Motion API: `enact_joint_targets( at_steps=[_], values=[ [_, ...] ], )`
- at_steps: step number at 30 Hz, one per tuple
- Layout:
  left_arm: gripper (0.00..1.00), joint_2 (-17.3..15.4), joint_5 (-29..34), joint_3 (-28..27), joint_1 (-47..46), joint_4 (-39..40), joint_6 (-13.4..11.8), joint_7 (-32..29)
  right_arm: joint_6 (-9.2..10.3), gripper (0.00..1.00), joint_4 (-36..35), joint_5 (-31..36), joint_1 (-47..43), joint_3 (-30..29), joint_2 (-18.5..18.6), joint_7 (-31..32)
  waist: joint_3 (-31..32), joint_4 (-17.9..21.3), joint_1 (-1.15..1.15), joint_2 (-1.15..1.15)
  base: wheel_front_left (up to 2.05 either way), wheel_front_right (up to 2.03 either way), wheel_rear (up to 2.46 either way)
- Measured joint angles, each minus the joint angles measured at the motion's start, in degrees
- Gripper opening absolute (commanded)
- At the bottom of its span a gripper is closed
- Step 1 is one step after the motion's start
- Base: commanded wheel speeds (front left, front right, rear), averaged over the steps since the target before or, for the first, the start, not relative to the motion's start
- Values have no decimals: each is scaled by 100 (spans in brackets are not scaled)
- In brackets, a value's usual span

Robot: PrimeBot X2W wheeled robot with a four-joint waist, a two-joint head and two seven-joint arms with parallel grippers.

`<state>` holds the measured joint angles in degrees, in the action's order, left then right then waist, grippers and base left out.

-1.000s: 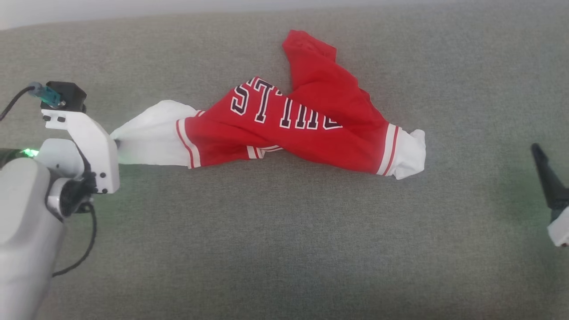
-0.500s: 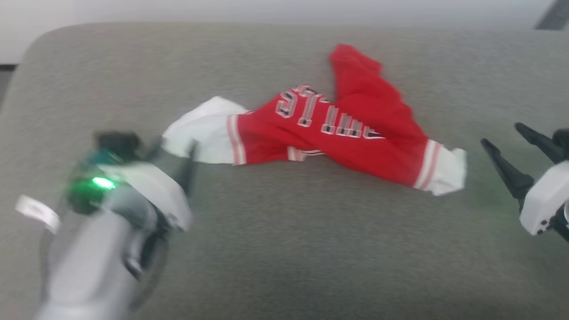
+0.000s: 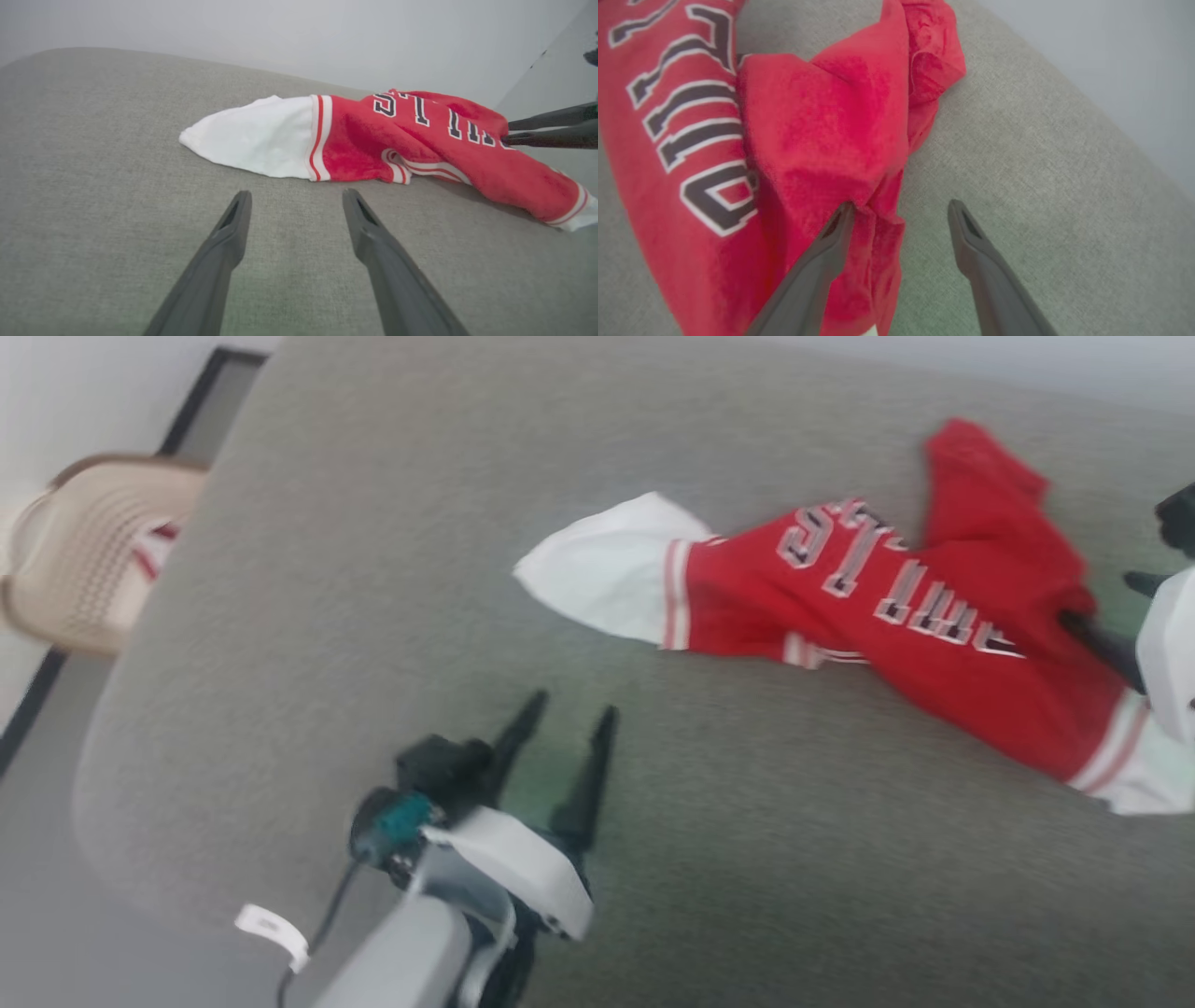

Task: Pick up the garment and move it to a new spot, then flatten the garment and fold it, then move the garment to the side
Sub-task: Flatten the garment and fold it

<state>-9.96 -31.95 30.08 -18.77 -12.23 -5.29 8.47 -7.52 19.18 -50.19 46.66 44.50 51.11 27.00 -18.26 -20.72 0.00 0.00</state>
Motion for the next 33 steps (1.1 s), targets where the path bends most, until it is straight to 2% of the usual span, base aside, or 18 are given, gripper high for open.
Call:
enact_joint_targets(
  at_steps=[3, 6, 7, 12, 17, 26, 28, 30, 31, 32, 33],
  values=[
    [100, 60, 58, 68, 184, 146, -96, 109, 0, 100, 96, -192, 285, 465, 146, 372, -119, -235, 0, 0, 0, 0, 0],
    [100, 135, 47, 101, 288, 280, -133, 179, -1, 2, 118, -369, 558, 725, 285, 386, -233, -412, 0, 0, 0, 0, 0],
    [100, 158, 25, 107, 313, 319, -135, 187, -1, 0, 157, -379, 681, 731, 331, 272, -270, -456, 0, 0, 0, 0, 0],
    [100, 203, 12, 124, 356, 354, -151, 283, -1, 0, 552, -379, 1101, 599, 409, -279, -397, -577, 0, 0, 0, 0, 0],
    [100, 322, -8, 180, 357, 390, -133, 367, -1, 0, 1414, -32, 1591, 367, 334, -921, -543, -662, 0, 0, 0, 0, 0],
    [100, 485, -7, 305, 186, 271, -64, 477, -1, 0, 3323, 1195, 2578, -143, -302, -2153, -855, -820, 0, 0, 0, 0, 0],
    [100, 495, -7, 323, 152, 215, -49, 486, -1, 0, 3700, 1639, 2788, -245, -383, -2627, -895, -856, 0, 0, 0, 0, 0],
    [100, 506, -5, 335, 95, 165, -47, 504, 0, 0, 4040, 1667, 2832, -389, -597, -2764, -886, -862, 0, 0, 0, 0, 0],
    [100, 516, -1, 335, 80, 156, -43, 523, 3, 7, 4177, 1657, 2798, -403, -712, -2792, -874, -853, 0, 0, 0, 0, 0],
    [100, 510, 11, 333, 77, 134, -42, 526, 0, 41, 4257, 1674, 2749, -392, -822, -2851, -858, -836, 0, 0, 0, 0, 0],
    [100, 492, 13, 320, 76, 114, -42, 527, -1, 100, 4318, 1696, 2720, -388, -912, -2926, -841, -811, 0, 0, 0, 0, 0]
  ],
)
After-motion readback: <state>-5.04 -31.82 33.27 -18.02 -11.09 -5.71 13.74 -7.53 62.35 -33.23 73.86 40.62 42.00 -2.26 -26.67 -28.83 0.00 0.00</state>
